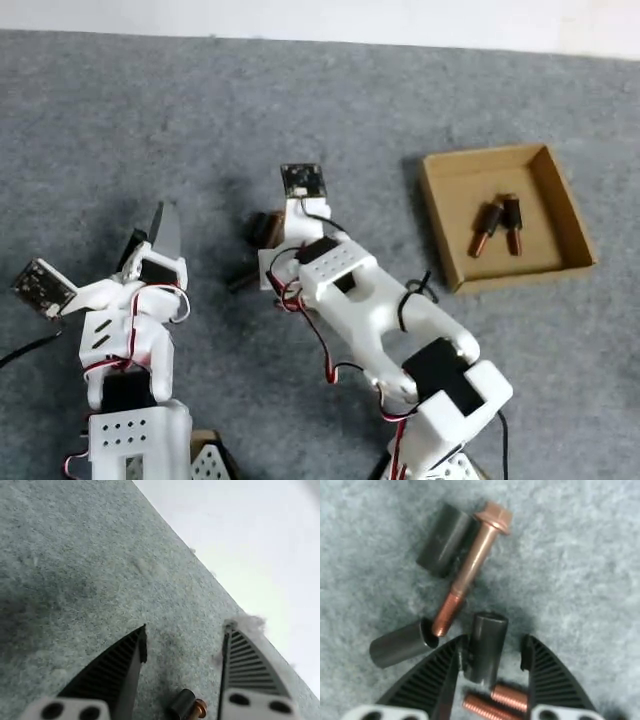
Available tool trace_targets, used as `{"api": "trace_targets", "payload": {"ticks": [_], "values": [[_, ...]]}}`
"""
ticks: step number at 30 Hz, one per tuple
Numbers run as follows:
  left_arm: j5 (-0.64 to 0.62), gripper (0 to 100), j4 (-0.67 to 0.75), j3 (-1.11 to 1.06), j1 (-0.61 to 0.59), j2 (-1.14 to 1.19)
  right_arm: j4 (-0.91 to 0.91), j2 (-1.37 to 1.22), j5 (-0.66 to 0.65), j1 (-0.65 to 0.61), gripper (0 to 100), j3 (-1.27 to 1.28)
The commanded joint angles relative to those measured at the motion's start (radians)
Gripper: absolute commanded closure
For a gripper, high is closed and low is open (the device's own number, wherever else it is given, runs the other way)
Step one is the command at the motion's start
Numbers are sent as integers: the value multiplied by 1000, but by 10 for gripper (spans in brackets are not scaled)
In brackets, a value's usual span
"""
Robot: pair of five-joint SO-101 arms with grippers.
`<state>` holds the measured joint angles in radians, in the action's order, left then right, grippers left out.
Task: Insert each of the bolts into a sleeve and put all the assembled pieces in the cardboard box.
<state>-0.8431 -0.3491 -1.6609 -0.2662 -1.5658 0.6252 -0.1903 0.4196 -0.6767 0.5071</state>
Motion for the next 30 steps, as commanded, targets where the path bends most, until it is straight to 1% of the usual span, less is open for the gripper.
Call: {"api": "trace_targets", "payload": {"ticks": [1, 5, 8, 11, 17, 20, 24, 30], "values": [[-8, 769, 23, 65, -7, -12, 68, -79, -9, 48, 822, -71], [-8, 769, 23, 65, -7, -12, 226, -137, -3, 76, 822, -205], [-8, 769, 23, 65, -7, -12, 282, -166, -3, 82, 822, -259], [-8, 769, 23, 65, -7, -12, 288, -183, -3, 81, 832, -266], [-8, 769, 23, 65, -7, -12, 286, -185, -9, 81, 988, -268], [-8, 769, 23, 65, -7, -12, 286, -183, -12, 85, 994, -268], [-8, 769, 23, 65, -7, -12, 286, -160, -83, 85, 994, -268], [-8, 769, 23, 64, -7, -12, 254, 15, -87, 99, 994, -239]]}}
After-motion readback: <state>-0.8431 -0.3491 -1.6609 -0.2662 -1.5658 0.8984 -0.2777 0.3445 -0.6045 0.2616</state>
